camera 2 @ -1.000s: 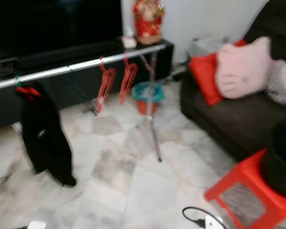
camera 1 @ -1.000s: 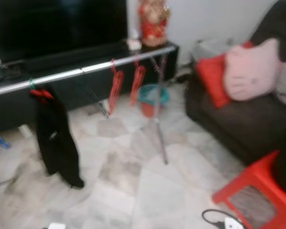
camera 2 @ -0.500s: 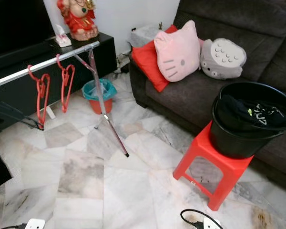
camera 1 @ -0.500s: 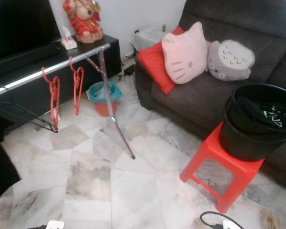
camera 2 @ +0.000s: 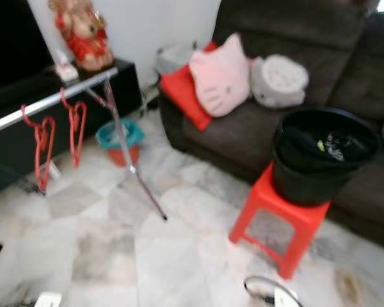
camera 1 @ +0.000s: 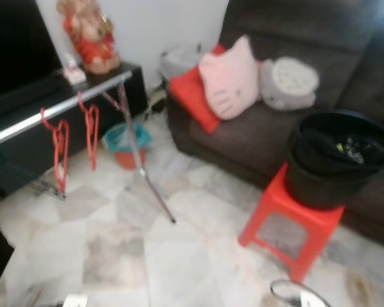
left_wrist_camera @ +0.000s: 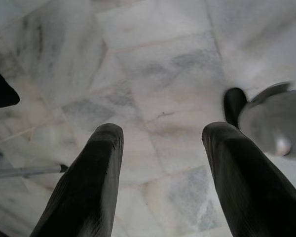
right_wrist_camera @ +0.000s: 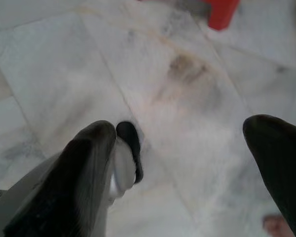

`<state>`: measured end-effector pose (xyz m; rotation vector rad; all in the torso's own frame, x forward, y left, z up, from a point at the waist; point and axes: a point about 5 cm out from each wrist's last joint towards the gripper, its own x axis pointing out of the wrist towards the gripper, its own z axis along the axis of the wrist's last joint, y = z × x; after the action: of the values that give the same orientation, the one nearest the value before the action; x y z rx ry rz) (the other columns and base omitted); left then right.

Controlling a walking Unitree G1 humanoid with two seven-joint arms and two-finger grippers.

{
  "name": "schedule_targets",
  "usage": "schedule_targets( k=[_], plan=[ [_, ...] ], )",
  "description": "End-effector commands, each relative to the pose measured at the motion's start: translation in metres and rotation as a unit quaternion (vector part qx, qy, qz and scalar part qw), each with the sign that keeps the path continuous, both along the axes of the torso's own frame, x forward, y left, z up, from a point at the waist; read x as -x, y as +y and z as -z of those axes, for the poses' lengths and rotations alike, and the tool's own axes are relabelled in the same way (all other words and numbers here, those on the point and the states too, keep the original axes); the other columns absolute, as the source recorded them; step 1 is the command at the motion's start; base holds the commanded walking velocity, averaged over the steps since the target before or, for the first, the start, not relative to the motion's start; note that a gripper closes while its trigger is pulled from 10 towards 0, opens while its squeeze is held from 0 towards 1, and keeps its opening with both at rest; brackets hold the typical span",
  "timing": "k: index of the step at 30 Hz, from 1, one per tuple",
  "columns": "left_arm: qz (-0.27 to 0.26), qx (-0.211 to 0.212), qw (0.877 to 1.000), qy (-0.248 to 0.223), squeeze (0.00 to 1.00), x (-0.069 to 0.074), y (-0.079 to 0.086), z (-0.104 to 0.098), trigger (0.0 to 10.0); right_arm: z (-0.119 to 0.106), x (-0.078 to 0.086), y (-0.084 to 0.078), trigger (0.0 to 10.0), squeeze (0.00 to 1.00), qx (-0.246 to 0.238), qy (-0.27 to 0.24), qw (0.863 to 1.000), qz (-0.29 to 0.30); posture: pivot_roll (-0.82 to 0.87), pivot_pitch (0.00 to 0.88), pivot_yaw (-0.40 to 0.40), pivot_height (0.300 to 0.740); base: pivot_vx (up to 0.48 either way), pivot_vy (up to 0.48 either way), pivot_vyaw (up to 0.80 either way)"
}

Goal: Hang hanger

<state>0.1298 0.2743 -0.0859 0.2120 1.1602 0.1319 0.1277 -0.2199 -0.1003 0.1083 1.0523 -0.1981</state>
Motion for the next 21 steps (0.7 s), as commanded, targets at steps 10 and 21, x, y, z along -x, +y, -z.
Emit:
schedule_targets(
  k=[10, 21],
  plan=[
    [-0.006, 0.005, 1.000, 0.000, 0.00, 0.0006, -0.0008, 0.0005, 10.0, -0.0014, 0.0002, -0.0073, 10.0, 0.00, 0.007, 0.000, 1.000, 0.008, -0.04, 0.000, 0.021, 0.719, 0.000, 0.000, -0.60],
    [-0.008, 0.005, 1.000, 0.001, 0.00, 0.0016, 0.0016, 0.0000, 10.0, -0.0007, 0.0018, -0.0056, 10.0, 0.00, 0.005, -0.001, 1.000, 0.010, -0.05, 0.000, 0.038, 0.719, 0.000, 0.000, -0.60]
  ],
)
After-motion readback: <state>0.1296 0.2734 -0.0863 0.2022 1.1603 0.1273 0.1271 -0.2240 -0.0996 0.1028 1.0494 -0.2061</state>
